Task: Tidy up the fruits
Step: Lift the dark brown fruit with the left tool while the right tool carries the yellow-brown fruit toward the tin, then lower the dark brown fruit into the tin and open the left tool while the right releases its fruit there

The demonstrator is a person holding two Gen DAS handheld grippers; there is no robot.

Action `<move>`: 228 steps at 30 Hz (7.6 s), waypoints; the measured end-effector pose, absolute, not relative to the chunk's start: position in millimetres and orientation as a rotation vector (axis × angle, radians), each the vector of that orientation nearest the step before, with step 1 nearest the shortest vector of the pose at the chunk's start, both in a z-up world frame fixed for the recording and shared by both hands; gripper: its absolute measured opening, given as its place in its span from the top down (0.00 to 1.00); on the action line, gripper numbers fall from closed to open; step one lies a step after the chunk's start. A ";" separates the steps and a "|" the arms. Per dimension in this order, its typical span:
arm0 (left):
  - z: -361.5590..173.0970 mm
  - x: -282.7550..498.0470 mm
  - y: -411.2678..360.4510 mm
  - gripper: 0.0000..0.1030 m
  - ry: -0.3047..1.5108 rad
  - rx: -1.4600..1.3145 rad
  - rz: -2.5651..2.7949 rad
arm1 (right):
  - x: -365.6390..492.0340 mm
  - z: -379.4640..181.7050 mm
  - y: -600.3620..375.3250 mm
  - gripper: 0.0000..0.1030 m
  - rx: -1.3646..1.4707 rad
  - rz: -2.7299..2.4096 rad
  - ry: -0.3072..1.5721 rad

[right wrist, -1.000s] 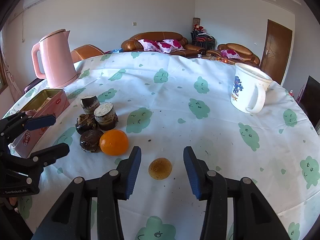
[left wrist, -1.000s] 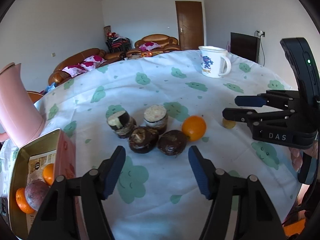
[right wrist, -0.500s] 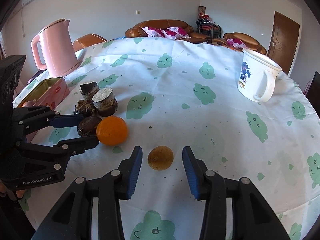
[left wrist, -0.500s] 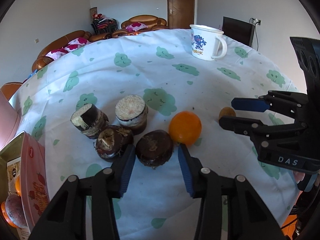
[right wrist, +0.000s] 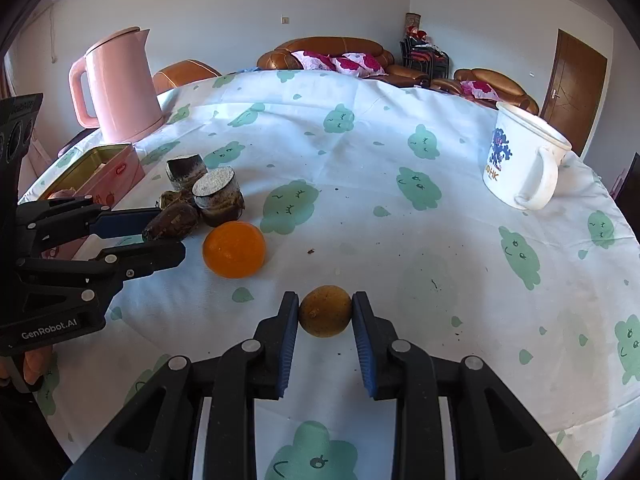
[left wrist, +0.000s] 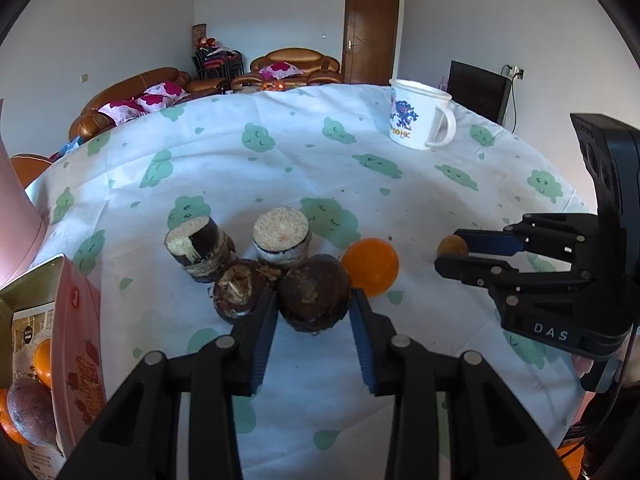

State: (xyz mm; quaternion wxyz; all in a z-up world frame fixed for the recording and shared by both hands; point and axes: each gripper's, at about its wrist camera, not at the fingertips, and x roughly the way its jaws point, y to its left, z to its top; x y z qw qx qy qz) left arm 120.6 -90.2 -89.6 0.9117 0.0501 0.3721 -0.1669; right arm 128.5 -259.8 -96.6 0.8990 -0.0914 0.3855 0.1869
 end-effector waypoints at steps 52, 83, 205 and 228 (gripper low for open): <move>-57.3 67.3 -62.1 0.63 0.438 0.080 -0.175 | 64.7 -55.6 -273.6 0.72 -0.173 0.420 0.374; -49.8 47.1 -63.5 0.63 0.342 0.112 -0.139 | 40.4 -49.3 -276.5 0.72 -0.195 0.395 0.238; -58.7 30.0 125.0 0.63 0.466 -0.077 0.178 | 39.3 -42.9 -42.4 0.72 -0.391 0.836 0.260; -76.3 44.2 127.8 0.63 0.588 -0.033 0.161 | 45.7 -75.7 -13.1 0.72 -0.462 0.917 0.419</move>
